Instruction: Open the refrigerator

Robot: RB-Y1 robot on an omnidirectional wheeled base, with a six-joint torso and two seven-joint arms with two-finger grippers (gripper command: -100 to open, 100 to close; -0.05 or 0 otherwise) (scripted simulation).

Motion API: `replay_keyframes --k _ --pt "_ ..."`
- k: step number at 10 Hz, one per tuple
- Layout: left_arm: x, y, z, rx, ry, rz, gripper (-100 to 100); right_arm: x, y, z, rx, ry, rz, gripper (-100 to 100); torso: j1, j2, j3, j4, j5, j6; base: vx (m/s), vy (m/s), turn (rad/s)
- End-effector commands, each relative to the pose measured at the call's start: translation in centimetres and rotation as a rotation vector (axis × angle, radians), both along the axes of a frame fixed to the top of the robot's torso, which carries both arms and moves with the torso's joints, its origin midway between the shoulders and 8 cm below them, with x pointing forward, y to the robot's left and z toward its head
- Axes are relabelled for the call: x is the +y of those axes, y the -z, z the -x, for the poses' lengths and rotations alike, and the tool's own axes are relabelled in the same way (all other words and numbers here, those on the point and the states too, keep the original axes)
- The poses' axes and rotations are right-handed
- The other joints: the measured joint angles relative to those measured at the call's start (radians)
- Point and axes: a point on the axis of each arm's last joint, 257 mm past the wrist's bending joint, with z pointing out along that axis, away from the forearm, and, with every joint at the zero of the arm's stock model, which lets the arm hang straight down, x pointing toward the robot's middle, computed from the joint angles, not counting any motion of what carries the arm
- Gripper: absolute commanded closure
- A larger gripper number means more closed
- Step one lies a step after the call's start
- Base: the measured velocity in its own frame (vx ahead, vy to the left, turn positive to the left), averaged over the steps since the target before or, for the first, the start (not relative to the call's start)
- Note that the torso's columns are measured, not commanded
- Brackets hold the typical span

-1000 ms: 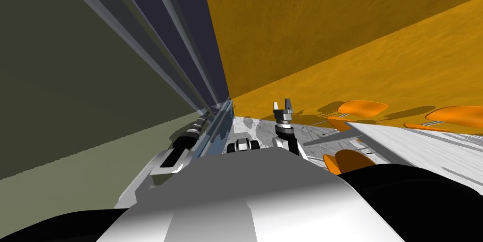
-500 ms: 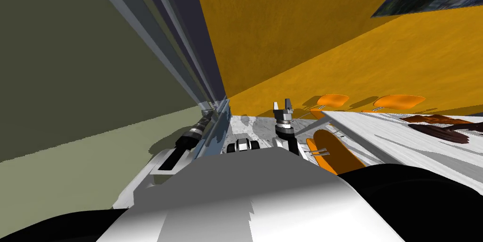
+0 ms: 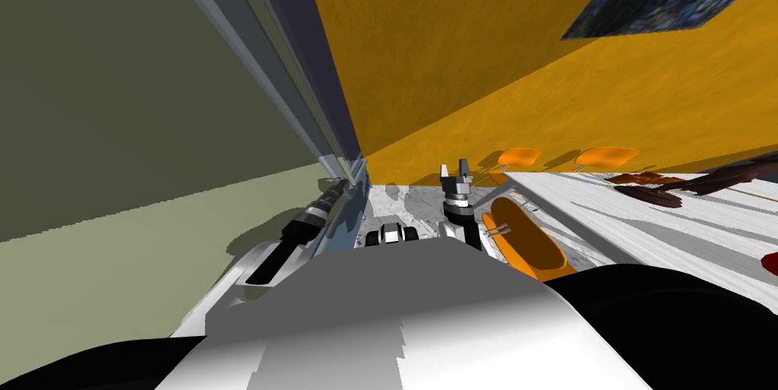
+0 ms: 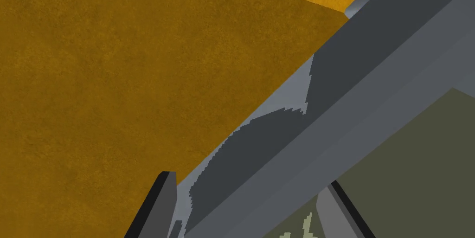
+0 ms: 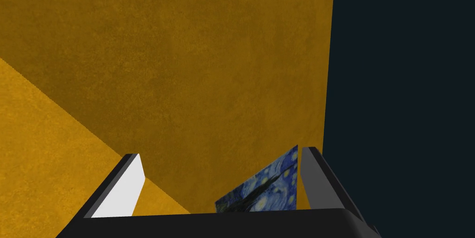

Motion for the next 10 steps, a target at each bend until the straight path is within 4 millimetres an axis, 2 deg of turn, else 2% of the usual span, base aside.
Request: replay_keyframes --k 1,3,5,6,9,10 --pt "-1.6 0.0 0.3 -0.002 0.058 0.0 100 0.0 0.0 0.0 0.0 0.0 0.0 0 0.004 -0.004 -0.002 -0.002 0.002 -0.004 -0.134 0.036 -0.17" --pt "-3.1 -0.4 0.7 -0.011 0.113 0.002 100 0.0 0.0 0.0 0.0 0.0 0.0 0 0.004 -0.001 0.001 -0.005 0.004 0.001 -0.222 0.028 -0.233" --pt "-5.3 -0.9 1.3 -0.023 0.195 0.006 100 0.0 0.0 0.0 0.0 0.0 0.0 0 0.006 -0.005 -0.002 -0.004 0.004 -0.003 -0.197 0.016 -0.192" --pt "-5.3 -0.9 1.3 -0.023 0.195 0.006 100 0.0 0.0 0.0 0.0 0.0 0.0 0 0.005 -0.004 -0.002 -0.004 0.004 0.001 -0.181 0.008 -0.123" --pt "-7.3 -1.3 2.2 -0.031 0.274 0.01 100 0.0 0.0 0.0 0.0 0.0 0.0 0 0.004 -0.006 -0.005 -0.002 0.002 0.0 -0.143 0.005 -0.113" --pt "-6.2 0.1 1.6 0.003 0.239 0.0 100 0.0 0.0 0.0 0.0 0.0 0.0 0 0.0 -0.005 -0.003 -0.002 0.001 0.002 -0.072 0.004 -0.037"
